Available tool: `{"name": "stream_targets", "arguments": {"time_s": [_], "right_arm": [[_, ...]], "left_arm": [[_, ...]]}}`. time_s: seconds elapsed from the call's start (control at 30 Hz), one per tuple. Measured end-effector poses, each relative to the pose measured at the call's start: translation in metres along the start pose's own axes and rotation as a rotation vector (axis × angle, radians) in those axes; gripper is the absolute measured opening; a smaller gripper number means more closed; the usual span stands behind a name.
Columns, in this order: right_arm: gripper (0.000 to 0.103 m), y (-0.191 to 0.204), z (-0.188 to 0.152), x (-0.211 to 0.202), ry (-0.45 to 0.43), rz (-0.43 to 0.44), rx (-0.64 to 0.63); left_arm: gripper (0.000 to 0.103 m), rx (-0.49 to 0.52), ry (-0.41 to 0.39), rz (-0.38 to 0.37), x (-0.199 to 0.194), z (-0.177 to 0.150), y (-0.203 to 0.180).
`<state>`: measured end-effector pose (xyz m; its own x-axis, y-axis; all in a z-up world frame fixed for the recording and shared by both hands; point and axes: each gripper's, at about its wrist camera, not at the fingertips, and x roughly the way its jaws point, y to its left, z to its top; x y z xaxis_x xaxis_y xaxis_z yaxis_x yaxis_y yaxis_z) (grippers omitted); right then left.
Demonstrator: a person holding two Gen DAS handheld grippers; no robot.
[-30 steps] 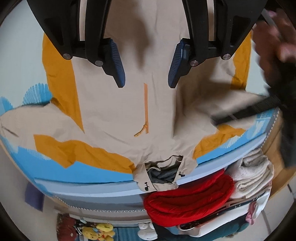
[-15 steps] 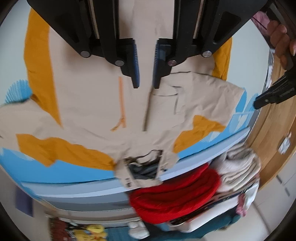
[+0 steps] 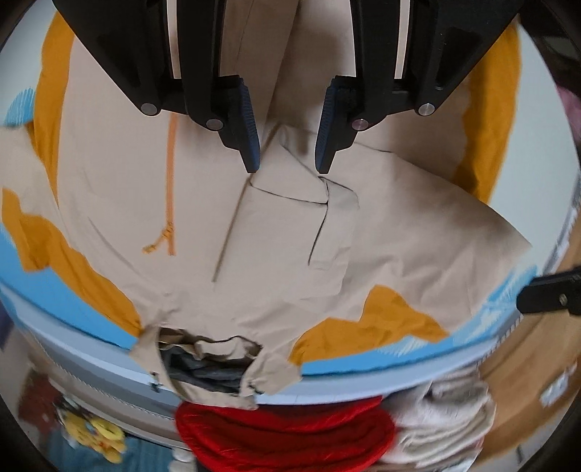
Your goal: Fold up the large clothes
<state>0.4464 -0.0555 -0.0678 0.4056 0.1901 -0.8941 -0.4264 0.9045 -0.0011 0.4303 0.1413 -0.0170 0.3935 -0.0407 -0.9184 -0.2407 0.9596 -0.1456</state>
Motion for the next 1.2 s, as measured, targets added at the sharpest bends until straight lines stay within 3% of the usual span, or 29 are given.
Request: {"name": "stream_targets", "arguments": {"time_s": [0.13, 0.23, 0.33, 0.4, 0.47, 0.53, 0.6, 0.73, 0.8, 0.87, 1.07, 1.1, 1.13, 1.17, 1.2], "right_arm": [[0.032, 0.015, -0.004, 0.021, 0.026, -0.081, -0.136], [0.008, 0.006, -0.005, 0.017, -0.002, -0.09, -0.133], [0.004, -0.035, 0.001, -0.007, -0.081, 0.047, 0.115], [0.004, -0.078, -0.005, -0.028, -0.168, 0.155, 0.371], [0.004, -0.116, -0.022, -0.038, -0.223, 0.169, 0.593], [0.004, -0.145, -0.042, -0.034, -0.194, 0.166, 0.77], [0.005, -0.159, -0.055, -0.027, -0.141, 0.132, 0.831], [0.011, -0.174, -0.066, -0.008, -0.073, 0.156, 0.855], [0.025, -0.18, -0.068, -0.004, -0.057, 0.185, 0.872], [0.061, -0.182, -0.067, 0.001, -0.055, 0.202, 0.876], [0.062, -0.191, -0.058, 0.011, -0.055, 0.258, 0.863], [0.061, -0.194, -0.056, 0.016, -0.037, 0.247, 0.862], [0.052, -0.197, -0.056, 0.022, -0.022, 0.239, 0.866], [0.028, -0.199, -0.058, 0.023, -0.015, 0.237, 0.871], [0.024, -0.202, -0.06, 0.027, -0.003, 0.243, 0.879]], "left_arm": [[0.022, -0.056, 0.03, -0.004, 0.006, 0.004, 0.016], [0.026, -0.078, 0.027, -0.003, 0.006, 0.008, 0.021], [0.028, -0.101, 0.019, 0.007, 0.006, 0.01, 0.027], [0.028, -0.11, 0.021, 0.009, 0.007, 0.011, 0.028], [0.028, -0.114, 0.022, 0.011, 0.007, 0.011, 0.029], [0.028, -0.11, 0.023, 0.022, 0.009, 0.009, 0.03], [0.029, -0.106, 0.03, 0.029, 0.012, 0.007, 0.029], [0.032, -0.096, 0.053, 0.028, 0.021, 0.004, 0.025], [0.034, -0.094, 0.064, 0.031, 0.026, 0.002, 0.024], [0.034, -0.092, 0.073, 0.037, 0.031, 0.001, 0.025], [0.034, -0.11, 0.084, 0.049, 0.038, 0.004, 0.031], [0.034, -0.114, 0.087, 0.047, 0.041, 0.005, 0.032], [0.034, -0.116, 0.089, 0.048, 0.041, 0.005, 0.032], [0.034, -0.119, 0.09, 0.05, 0.043, 0.006, 0.033], [0.034, -0.12, 0.091, 0.052, 0.044, 0.007, 0.033]]}}
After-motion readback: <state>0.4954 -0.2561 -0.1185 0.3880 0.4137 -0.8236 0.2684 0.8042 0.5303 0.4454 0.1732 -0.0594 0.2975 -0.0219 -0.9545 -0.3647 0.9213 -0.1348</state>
